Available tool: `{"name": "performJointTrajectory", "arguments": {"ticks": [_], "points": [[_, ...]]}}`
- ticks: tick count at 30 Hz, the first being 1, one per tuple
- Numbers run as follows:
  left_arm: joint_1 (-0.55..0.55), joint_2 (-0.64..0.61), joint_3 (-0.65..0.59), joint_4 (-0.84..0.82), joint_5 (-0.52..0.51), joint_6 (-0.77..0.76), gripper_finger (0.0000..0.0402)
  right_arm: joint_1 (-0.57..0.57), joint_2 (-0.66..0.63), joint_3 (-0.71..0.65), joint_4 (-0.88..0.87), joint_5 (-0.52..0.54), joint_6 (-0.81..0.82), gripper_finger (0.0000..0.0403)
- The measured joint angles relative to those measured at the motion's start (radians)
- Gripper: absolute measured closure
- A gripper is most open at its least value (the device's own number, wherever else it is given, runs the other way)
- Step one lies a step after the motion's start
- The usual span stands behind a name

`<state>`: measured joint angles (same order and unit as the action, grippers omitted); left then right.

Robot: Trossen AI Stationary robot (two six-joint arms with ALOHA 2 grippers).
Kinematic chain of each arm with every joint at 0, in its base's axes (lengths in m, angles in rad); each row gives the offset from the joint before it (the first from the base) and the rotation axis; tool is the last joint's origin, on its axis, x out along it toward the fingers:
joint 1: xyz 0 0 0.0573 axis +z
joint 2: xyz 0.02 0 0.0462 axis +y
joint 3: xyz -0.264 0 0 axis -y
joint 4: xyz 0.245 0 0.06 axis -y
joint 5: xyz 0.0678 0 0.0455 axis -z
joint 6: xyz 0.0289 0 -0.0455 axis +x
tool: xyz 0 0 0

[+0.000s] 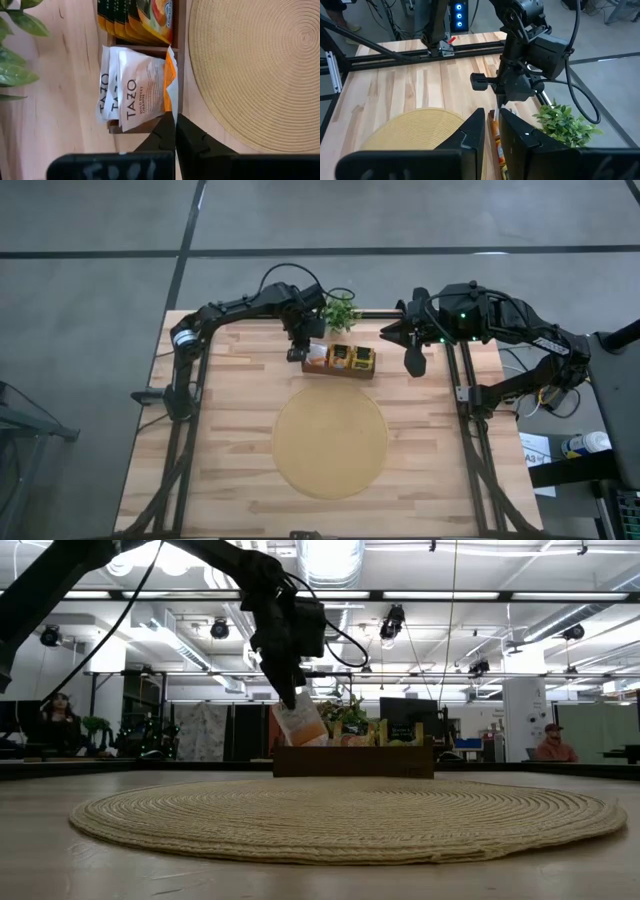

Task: Pick & Place Tea
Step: Put the white tea bag into the left section of the wooden organizer

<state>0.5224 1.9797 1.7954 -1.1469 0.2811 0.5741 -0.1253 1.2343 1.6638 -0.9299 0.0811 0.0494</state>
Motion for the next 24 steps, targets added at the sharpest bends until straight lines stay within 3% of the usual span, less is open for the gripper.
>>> {"name": "performJointTrajectory", "arguments": {"ticks": [24], "points": [[-0.079,0.046,0.000,0.003,-0.113,0.016,0.0401,0.000,0.000,0.000,0.000,-0.001,0.006,0.0351]]}}
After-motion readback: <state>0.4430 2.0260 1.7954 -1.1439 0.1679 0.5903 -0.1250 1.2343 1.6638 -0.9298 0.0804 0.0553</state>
